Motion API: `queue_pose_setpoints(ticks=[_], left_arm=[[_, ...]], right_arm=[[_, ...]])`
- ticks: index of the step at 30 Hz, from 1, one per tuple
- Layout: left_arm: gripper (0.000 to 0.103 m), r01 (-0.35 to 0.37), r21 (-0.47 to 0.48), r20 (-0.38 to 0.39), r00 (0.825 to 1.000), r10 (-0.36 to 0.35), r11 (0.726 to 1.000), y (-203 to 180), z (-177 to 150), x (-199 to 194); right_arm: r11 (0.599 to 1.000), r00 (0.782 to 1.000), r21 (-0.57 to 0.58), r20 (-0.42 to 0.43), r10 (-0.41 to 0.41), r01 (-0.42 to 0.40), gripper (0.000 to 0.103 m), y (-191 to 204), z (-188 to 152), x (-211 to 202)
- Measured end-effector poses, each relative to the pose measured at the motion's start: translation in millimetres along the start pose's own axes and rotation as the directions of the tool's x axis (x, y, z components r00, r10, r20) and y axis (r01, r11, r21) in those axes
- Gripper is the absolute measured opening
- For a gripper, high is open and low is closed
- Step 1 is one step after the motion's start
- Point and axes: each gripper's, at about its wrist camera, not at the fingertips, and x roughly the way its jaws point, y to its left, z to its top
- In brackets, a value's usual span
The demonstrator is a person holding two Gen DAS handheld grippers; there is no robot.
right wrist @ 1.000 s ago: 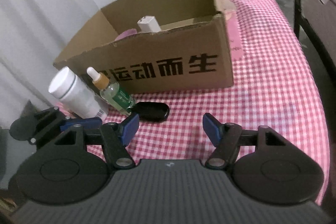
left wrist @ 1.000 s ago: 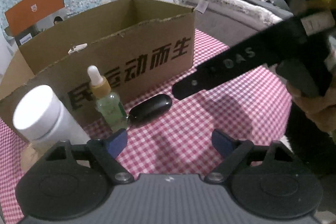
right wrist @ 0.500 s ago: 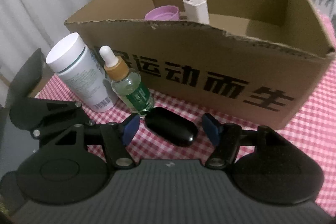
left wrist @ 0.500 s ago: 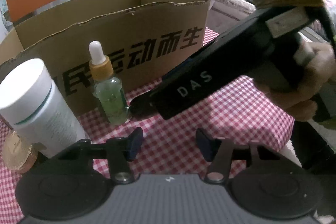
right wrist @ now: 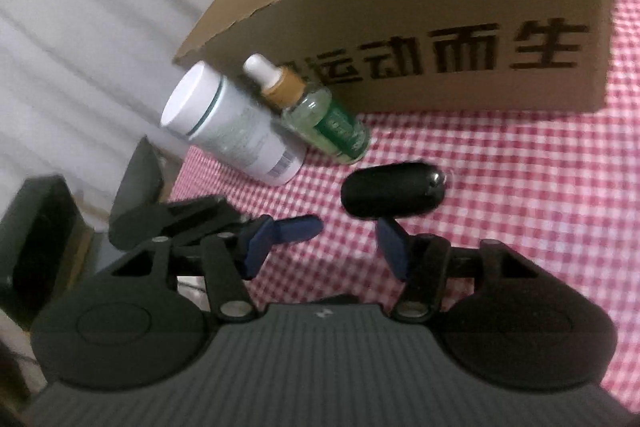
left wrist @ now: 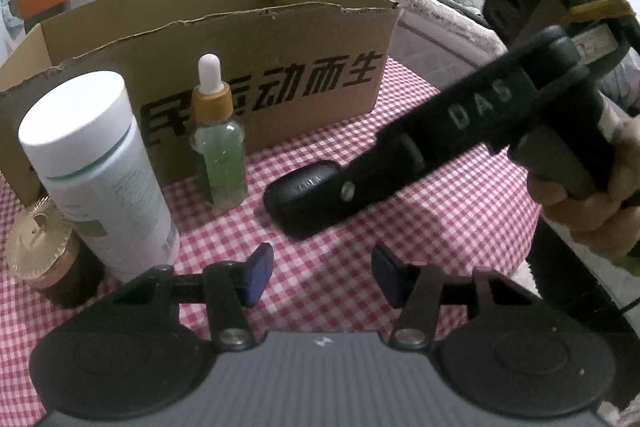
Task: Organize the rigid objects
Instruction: 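Lower the right gripper onto the black oval case and close on it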
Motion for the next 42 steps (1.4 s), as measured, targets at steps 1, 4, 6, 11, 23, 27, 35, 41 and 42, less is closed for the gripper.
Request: queue_pose_setpoints(ticks=[1,4,6,11,23,27,35,41,42], left_arm=[[0.056,-0.010,0.000,0.005,1.000,0.010,1.000,0,0,-1],[0.056,-0.039,0.006,0.026,0.999,0.039,0.999,-1,5,-2],[0.055,-0.062,0.025,0.043,0.997,0.061,0.998,-3,7,-3],[0.053,-0.077,0.059,0.045,0.996,0.074,0.995,-11,13,5],[0.036,-0.096,0.043,0.030,0.995,0.095,0.994,-15,27,29],[0.033,-0.072,0.029,0.018,0.997,0.071,0.997,-13,27,27],[0.032,-0.006,0.013,-0.023,1.000,0.007,1.000,-17,17,13],[0.032,-0.015,0.027,-0.027,1.000,0.016,1.000,-25,13,10],[0.031,-0.018,0.024,-0.025,1.000,0.019,1.000,-24,14,10]], right_arm=[[1.000,1.000,0.018,0.013,-0.006,0.006,0.053,-3,0,-3],[0.993,0.998,0.113,0.060,-0.031,0.024,0.048,-17,2,-10],[0.985,0.997,0.170,0.073,-0.034,0.022,0.043,-23,3,-11],[0.978,0.987,0.202,0.134,-0.087,0.059,0.037,-27,1,-21],[0.972,0.989,0.226,0.118,-0.084,0.056,0.026,-30,10,3],[0.969,0.991,0.247,0.122,-0.063,0.031,0.025,-28,2,3],[0.959,0.992,0.283,0.125,-0.036,-0.001,0.025,-27,-26,-10],[0.959,0.988,0.283,0.148,-0.039,-0.004,0.025,-21,-43,-15],[0.959,0.987,0.283,0.155,-0.043,-0.002,0.025,-20,-44,-15]])
